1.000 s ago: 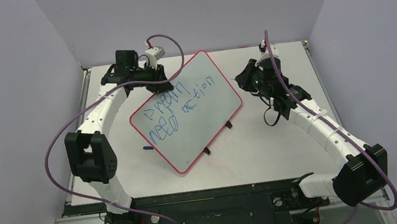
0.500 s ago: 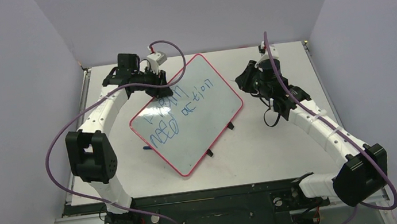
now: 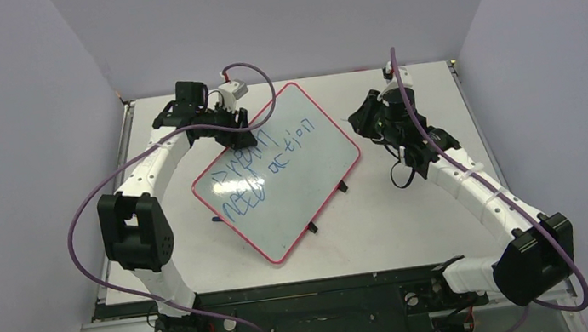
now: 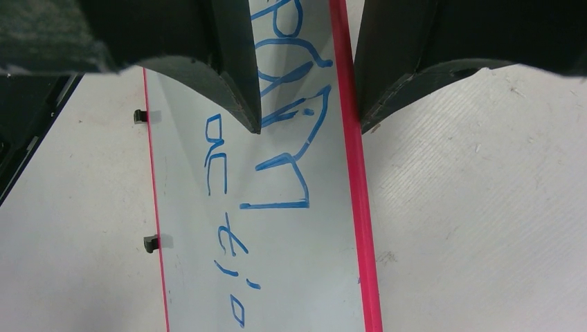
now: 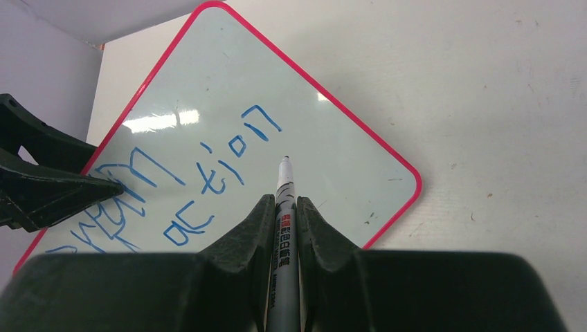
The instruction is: Write a sentence on the whiteboard
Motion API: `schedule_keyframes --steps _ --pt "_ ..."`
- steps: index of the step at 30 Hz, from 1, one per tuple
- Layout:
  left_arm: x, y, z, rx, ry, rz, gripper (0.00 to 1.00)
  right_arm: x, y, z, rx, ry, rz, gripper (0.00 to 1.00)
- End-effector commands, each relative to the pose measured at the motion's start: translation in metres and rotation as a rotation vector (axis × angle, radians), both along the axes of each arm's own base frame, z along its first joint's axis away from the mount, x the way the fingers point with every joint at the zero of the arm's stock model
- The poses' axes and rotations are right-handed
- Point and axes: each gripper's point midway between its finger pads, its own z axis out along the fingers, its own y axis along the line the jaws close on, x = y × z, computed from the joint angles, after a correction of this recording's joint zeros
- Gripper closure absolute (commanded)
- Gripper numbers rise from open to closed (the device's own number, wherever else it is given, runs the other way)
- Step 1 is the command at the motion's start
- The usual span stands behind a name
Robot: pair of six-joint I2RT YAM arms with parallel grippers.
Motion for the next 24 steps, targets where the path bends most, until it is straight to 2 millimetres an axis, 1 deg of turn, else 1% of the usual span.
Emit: schedule_keyframes --steps 1,6,15,24 --pt "-0.013 -0.008 0.016 -0.04 -0.003 -0.044 0.55 -0.001 0.002 0.016 0.026 -0.055 0.008 1.0" --pt "-0.012 -0.005 0.022 -0.038 -0.021 -0.035 0.53 -0.002 0.002 0.016 0.028 -0.056 0.009 1.0" --pt "-0.01 -0.002 0.035 -0.059 -0.043 -0.019 0.53 -0.002 0.002 0.017 0.027 -0.059 0.01 1.0" --pt "-0.011 0.002 0.059 -0.116 -0.085 0.038 0.53 -0.002 0.002 0.022 0.034 -0.067 0.012 1.0"
